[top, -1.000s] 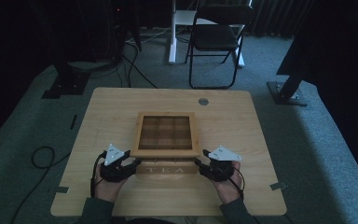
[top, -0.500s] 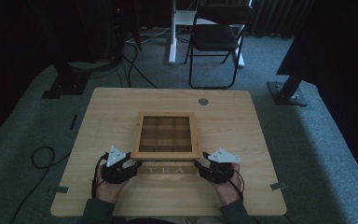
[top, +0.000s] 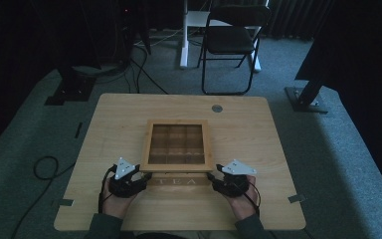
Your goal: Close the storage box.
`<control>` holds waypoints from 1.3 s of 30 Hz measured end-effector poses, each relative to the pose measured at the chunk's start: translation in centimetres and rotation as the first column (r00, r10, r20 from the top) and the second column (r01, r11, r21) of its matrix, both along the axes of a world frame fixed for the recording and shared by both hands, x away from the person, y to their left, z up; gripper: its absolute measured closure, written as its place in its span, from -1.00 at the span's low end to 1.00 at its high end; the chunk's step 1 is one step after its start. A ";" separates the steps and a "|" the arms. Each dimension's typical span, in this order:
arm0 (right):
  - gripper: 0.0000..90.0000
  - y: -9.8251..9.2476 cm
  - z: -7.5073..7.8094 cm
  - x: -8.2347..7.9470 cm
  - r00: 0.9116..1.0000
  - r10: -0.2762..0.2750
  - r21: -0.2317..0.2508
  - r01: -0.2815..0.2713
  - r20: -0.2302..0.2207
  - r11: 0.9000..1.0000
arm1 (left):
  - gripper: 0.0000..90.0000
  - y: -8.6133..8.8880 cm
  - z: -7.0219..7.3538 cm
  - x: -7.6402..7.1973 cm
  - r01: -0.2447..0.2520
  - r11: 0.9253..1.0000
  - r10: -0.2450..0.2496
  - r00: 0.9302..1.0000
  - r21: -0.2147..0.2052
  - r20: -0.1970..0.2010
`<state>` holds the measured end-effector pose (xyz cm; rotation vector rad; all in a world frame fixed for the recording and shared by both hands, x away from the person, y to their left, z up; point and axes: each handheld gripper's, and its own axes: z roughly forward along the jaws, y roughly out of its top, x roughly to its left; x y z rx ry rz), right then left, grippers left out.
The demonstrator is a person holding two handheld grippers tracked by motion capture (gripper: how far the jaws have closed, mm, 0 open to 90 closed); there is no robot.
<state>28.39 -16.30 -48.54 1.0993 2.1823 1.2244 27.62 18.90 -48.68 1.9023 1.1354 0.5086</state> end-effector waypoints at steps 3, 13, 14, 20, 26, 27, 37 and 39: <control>0.11 0.0 -0.1 0.0 1.000 0.001 -0.003 -0.001 -0.003 1.000 | 0.06 0.0 -0.1 0.0 0.001 1.000 -0.001 1.000 0.002 -0.003; 0.11 0.0 -0.4 -0.1 1.000 0.003 -0.006 -0.003 -0.011 1.000 | 0.06 0.2 -0.4 -0.3 -0.001 1.000 0.001 1.000 0.002 -0.014; 0.11 -0.1 -0.5 -0.1 1.000 0.001 -0.007 -0.001 -0.015 1.000 | 0.06 0.2 -0.4 -0.3 -0.001 1.000 0.001 1.000 0.004 -0.014; 0.11 -0.1 -0.8 -0.2 1.000 0.002 -0.010 -0.002 -0.025 1.000 | 0.06 0.3 -0.7 -0.5 -0.002 1.000 0.002 1.000 0.005 -0.025; 0.11 -0.2 -1.0 -0.2 0.999 0.001 -0.017 -0.001 -0.035 1.000 | 0.06 0.5 -0.9 -0.6 -0.005 1.000 0.005 1.000 0.004 -0.031; 0.10 -0.2 -1.1 -0.2 0.999 0.002 -0.015 -0.002 -0.035 1.000 | 0.05 0.6 -0.9 -0.7 -0.007 1.000 0.007 0.999 0.005 -0.032; 0.08 -1.7 -0.6 -0.4 1.000 -0.026 0.035 0.026 -0.018 0.999 | 0.04 1.2 -0.7 -1.3 -0.026 1.000 0.026 1.000 -0.015 -0.018; 0.09 -1.8 -0.6 -0.4 0.999 -0.034 0.032 0.034 -0.016 0.999 | 0.04 1.7 -0.5 -1.5 -0.040 0.999 0.040 0.999 -0.028 -0.008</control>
